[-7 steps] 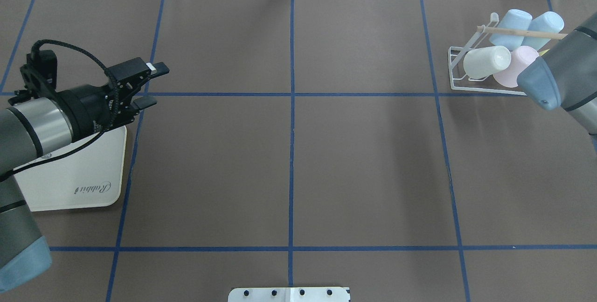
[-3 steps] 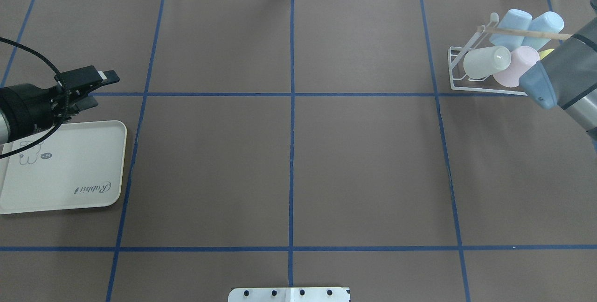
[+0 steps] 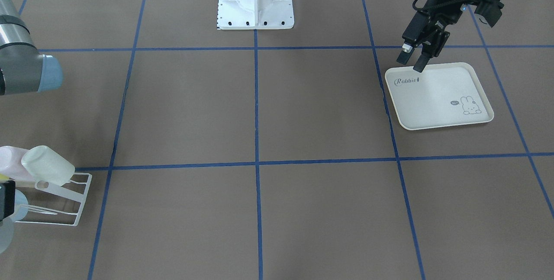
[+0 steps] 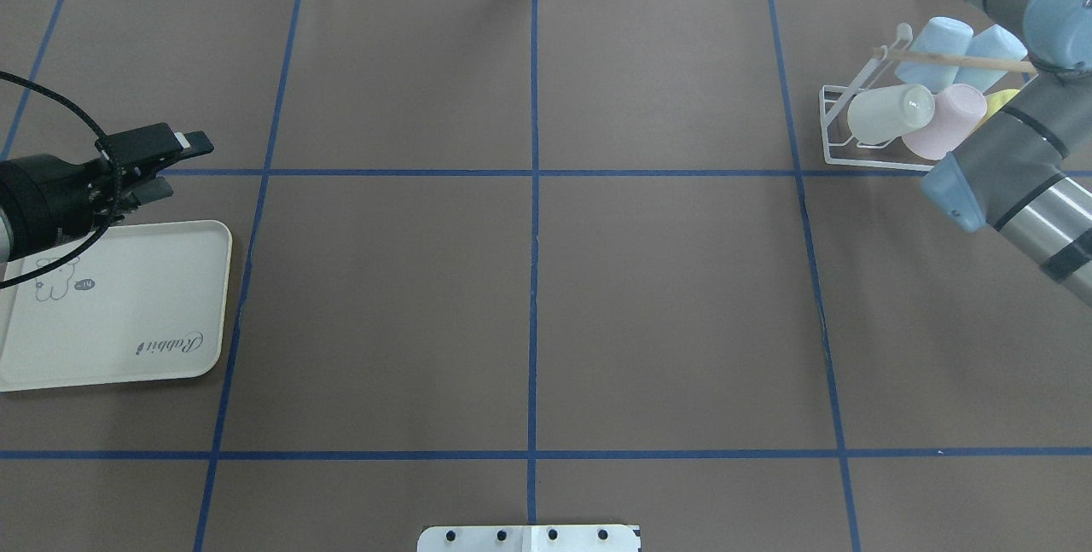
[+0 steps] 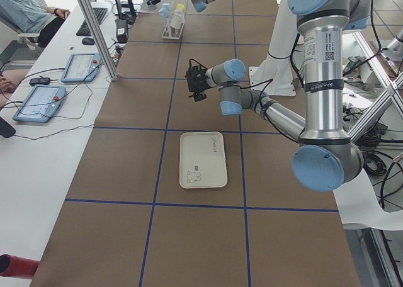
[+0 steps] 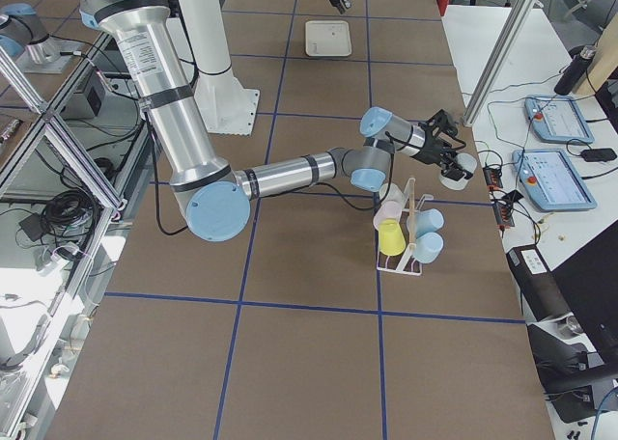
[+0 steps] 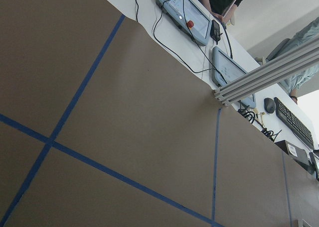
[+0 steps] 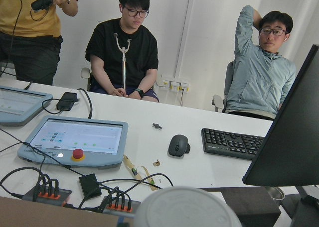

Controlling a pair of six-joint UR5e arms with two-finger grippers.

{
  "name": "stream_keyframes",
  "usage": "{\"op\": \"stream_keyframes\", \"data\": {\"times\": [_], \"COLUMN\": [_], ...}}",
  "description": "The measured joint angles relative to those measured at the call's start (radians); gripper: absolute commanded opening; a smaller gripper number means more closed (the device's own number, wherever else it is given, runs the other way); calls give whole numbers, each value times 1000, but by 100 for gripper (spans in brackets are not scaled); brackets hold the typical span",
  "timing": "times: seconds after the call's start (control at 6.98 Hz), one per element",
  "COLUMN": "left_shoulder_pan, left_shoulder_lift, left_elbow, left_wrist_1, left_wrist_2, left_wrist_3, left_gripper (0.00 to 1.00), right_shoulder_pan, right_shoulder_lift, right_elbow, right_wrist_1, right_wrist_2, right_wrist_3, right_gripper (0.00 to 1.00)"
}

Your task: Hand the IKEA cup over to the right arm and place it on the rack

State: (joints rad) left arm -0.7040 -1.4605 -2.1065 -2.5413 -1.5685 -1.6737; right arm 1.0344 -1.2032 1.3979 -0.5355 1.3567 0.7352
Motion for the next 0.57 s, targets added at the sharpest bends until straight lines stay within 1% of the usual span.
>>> {"op": "stream_keyframes", "data": {"times": [0.14,0.57], "left_shoulder_pan": [0,0], "left_shoulder_lift": [0,-3], "left_elbow": [2,5], "left_wrist_1": [0,0], "left_wrist_2": [-1,-1], "left_wrist_3": [0,-2], "left_gripper": [100,100], "right_shoulder_pan": [-15,-25], "right_shoulder_lift": [-10,-75], "right_elbow": [6,28], "right_wrist_1": [11,50], "right_wrist_2": [-26,-35], "right_wrist_3": [2,3], "right_gripper": [0,0]}}
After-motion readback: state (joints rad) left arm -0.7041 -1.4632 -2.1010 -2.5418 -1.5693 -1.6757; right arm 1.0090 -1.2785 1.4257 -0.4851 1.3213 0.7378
